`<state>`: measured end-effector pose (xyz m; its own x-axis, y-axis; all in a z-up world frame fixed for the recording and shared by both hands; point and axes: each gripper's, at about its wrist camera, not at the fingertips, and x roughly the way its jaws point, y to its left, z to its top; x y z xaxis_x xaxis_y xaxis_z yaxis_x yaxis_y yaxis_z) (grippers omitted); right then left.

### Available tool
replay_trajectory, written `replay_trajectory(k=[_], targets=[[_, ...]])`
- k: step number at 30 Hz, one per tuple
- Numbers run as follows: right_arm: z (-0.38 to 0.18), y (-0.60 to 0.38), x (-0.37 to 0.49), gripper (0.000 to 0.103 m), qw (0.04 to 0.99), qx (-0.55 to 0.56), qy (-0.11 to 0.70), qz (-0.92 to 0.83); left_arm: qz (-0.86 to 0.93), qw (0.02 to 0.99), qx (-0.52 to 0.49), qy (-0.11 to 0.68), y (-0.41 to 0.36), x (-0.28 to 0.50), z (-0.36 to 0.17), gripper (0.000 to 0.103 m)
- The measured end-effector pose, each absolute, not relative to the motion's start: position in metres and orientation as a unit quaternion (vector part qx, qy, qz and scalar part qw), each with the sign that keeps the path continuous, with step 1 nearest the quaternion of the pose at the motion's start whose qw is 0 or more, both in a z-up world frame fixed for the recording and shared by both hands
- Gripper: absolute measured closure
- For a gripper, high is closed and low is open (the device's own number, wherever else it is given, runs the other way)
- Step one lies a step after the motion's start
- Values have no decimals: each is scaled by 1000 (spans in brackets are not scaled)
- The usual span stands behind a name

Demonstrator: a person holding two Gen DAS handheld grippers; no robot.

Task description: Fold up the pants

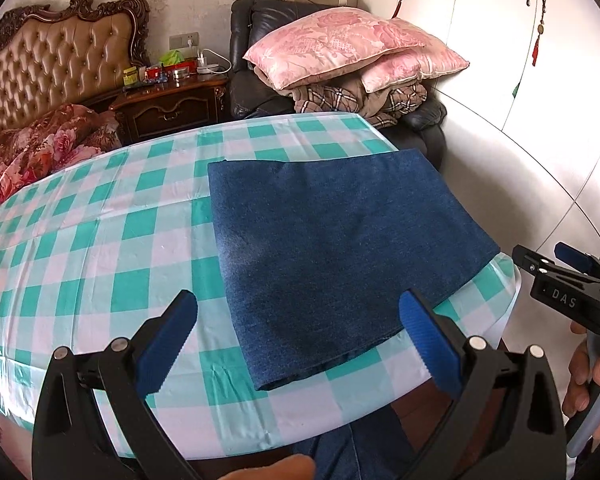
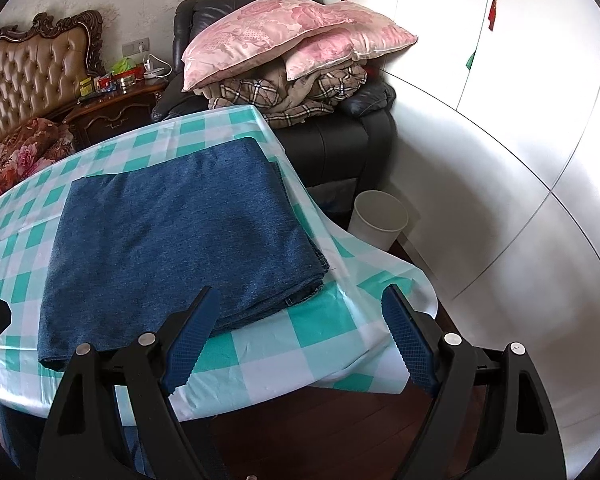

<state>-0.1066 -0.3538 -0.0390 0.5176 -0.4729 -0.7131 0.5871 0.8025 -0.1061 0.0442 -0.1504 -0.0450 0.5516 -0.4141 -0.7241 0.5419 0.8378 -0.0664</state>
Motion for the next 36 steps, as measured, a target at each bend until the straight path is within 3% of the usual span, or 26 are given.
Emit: replay_trajectory(k=[36], targets=[[-44,-356,-103,23,867,76,389,-302,-275,876,85,387,-158,46,-47,2]])
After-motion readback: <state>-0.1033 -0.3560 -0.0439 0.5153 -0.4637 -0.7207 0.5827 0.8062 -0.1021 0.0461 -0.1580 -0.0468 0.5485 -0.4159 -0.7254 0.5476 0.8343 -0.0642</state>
